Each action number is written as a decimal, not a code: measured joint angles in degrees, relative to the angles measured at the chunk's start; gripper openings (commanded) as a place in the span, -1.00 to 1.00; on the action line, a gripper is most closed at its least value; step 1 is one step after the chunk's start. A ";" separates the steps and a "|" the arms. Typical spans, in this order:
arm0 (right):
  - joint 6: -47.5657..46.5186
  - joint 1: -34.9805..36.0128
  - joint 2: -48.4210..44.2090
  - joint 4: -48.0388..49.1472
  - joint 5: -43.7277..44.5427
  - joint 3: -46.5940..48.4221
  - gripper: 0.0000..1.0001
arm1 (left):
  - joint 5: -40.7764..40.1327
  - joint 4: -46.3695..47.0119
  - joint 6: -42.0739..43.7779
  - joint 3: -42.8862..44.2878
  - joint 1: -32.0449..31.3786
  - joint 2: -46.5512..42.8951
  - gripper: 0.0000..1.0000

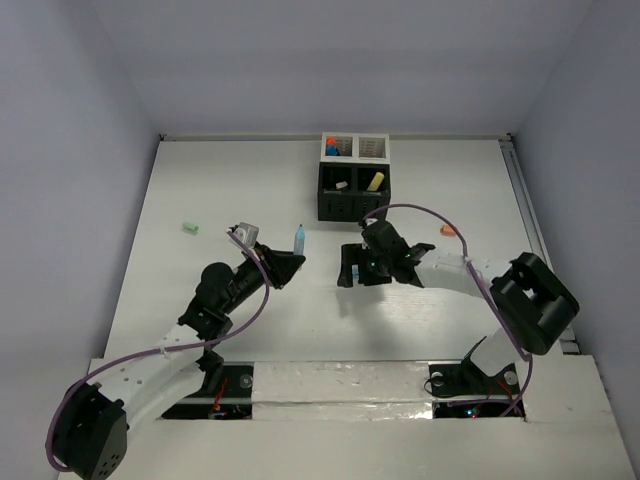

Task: Sort the stationery into containers
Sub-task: Close the pen cap on the pen.

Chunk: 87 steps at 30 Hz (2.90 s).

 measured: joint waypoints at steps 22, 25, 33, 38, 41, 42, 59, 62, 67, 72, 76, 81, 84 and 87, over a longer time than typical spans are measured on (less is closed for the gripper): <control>1.84 0.00 8.74 3.65 9.75 6.40 0.55 | 0.00 0.00 0.00 0.00 0.00 -0.31 -1.00; 1.42 0.00 9.64 2.86 11.61 7.52 0.39 | 0.00 0.02 0.00 0.00 0.00 -0.31 -1.00; 0.72 0.00 11.58 0.70 14.14 9.88 0.06 | -0.02 0.02 0.00 0.00 0.00 -0.31 -1.00; 0.72 0.00 11.80 0.31 14.58 9.92 -0.20 | 0.00 0.02 0.00 -0.02 0.00 -0.31 -1.00; 0.76 0.00 11.96 0.17 14.58 9.92 -0.53 | 0.00 0.02 0.00 -0.02 0.00 -0.31 -1.00; 0.79 0.00 12.07 0.17 14.58 9.92 -0.61 | 0.00 0.02 0.00 -0.02 0.00 -0.31 -1.00; 0.74 0.00 -1.36 12.11 10.93 6.73 -1.00 | 6.23 11.56 -6.84 -3.02 0.00 4.35 -1.00; 0.76 0.00 -7.69 20.39 8.87 6.75 -1.00 | 8.50 15.58 -10.49 -3.08 0.09 5.38 -1.00; 1.60 0.00 -12.48 30.27 5.14 6.78 -1.00 | 11.56 23.34 -16.55 -3.08 0.11 6.08 -1.00; 4.52 0.00 -12.85 37.29 0.55 6.38 -1.00 | 12.98 28.74 -20.92 -2.93 0.11 7.96 -1.00; 7.08 0.00 -12.85 40.19 -2.89 6.05 -1.00 | 13.33 30.71 -22.12 -2.84 0.11 9.42 -1.00; 9.57 0.00 -12.31 42.93 -6.08 5.99 -1.00 | 13.35 32.61 -22.73 -2.84 0.11 11.85 -1.00; 10.58 0.07 -11.74 43.80 -7.61 5.81 -1.00 | 13.33 33.07 -22.75 -2.84 0.11 12.50 -1.00; 11.15 0.24 -11.50 44.15 -8.48 5.60 -1.00 | 13.31 33.31 -22.73 -2.82 0.11 12.59 -1.00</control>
